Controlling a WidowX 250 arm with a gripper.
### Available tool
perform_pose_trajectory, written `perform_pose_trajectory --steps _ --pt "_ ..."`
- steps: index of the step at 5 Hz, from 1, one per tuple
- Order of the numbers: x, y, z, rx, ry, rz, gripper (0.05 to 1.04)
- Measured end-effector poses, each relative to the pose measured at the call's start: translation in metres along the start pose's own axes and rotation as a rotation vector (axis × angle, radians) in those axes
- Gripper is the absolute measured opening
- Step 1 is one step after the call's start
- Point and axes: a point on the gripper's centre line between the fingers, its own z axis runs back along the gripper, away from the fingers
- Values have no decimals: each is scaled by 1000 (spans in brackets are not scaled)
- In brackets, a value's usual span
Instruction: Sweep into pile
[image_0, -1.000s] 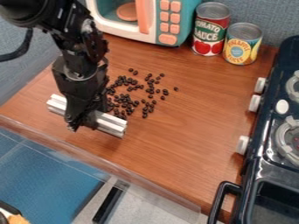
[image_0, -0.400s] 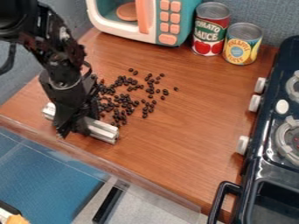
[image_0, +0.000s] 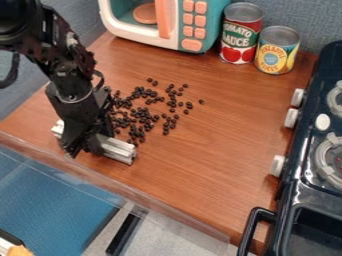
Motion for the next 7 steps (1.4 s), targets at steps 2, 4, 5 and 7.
perform_pose_trajectory --steps 2,4,5,7 --pt "-7 -26 -5 -35 3 -43 375" --pt "-11 -52 -11 -57 -4 -31 374" --pt "-11 -59 -15 -52 -6 -17 375" --pt "-9 -82 -20 -66 -14 12 375"
